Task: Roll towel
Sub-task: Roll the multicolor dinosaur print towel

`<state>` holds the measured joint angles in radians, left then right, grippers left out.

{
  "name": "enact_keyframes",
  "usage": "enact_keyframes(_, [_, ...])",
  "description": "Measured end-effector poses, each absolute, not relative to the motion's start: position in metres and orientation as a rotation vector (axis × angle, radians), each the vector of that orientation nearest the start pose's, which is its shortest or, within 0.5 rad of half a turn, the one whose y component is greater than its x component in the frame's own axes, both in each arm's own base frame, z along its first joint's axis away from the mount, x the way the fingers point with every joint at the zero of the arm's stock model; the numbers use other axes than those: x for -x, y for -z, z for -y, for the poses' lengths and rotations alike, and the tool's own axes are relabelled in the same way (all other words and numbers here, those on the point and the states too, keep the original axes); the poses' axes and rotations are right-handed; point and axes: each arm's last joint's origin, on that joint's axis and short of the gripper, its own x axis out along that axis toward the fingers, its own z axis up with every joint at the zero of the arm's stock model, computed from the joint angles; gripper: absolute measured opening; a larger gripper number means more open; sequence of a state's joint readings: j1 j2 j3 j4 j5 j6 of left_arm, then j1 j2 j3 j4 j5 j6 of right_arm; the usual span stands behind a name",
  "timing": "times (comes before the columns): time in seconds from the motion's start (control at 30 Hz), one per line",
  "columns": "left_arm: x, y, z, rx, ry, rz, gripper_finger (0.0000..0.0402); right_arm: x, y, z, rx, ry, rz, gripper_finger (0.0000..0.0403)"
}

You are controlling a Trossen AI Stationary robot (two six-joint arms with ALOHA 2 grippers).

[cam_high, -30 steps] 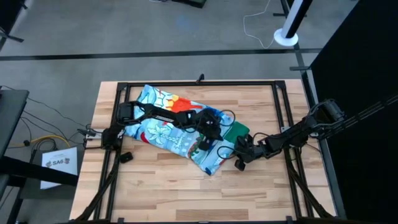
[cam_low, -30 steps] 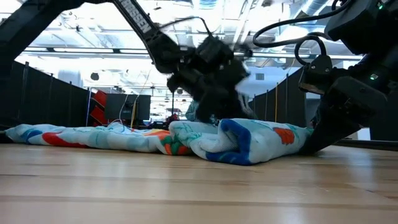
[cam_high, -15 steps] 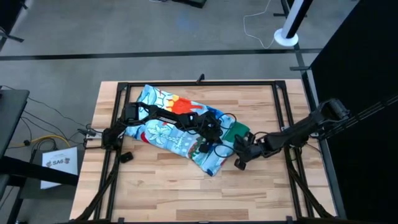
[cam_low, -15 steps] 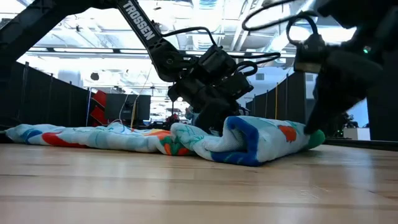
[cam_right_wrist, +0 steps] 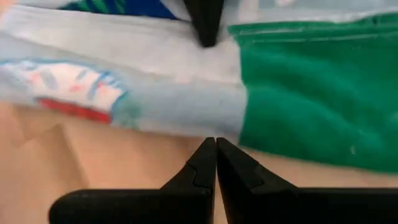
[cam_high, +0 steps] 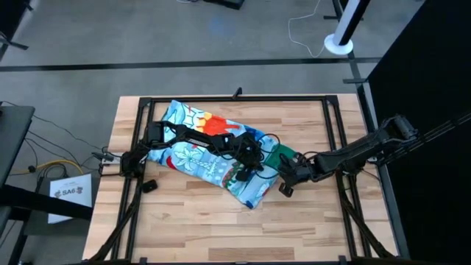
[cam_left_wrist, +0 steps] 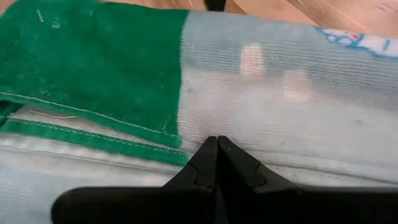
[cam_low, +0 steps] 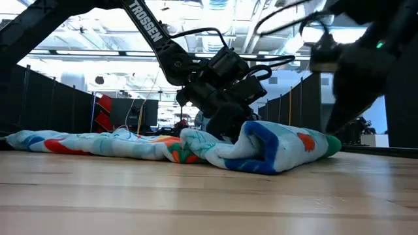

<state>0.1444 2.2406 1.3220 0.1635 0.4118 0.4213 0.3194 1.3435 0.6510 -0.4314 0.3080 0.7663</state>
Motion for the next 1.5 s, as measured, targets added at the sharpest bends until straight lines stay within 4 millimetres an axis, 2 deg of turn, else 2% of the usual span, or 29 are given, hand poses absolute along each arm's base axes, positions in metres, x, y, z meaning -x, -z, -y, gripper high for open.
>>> enact_keyframes(0.13, [-0.446, -0.087, -0.054, -0.190, 0.400, -0.660, 0.0000, -0.211, -0.166, -0.071, -0.376, 0.372, -1.000, 0.0042])
enact_keyframes(0.33, [-0.446, -0.087, -0.053, -0.189, 0.398, -0.662, 0.0000, -0.206, -0.144, -0.069, -0.321, 0.438, -1.017, 0.0145])
enact_keyframes(0.47, [-0.446, -0.087, -0.053, -0.182, 0.396, -0.663, 0.0000, -0.212, -0.128, -0.069, -0.288, 0.420, -1.001, 0.0182])
enact_keyframes(0.57, [-0.446, -0.087, -0.053, -0.179, 0.395, -0.664, 0.0000, -0.218, -0.127, -0.070, -0.286, 0.403, -0.978, 0.0188])
enact_keyframes(0.77, [-0.445, -0.087, -0.053, -0.179, 0.393, -0.665, 0.0000, -0.231, -0.140, -0.067, -0.295, 0.397, -0.927, 0.0182])
enact_keyframes(1.27, [-0.445, -0.087, -0.054, -0.179, 0.392, -0.666, 0.0000, -0.247, -0.151, -0.050, -0.258, 0.386, -0.855, 0.0180])
enact_keyframes(1.5, [-0.445, -0.087, -0.054, -0.182, 0.394, -0.665, 0.0000, -0.252, -0.146, -0.044, -0.239, 0.395, -0.863, 0.0179])
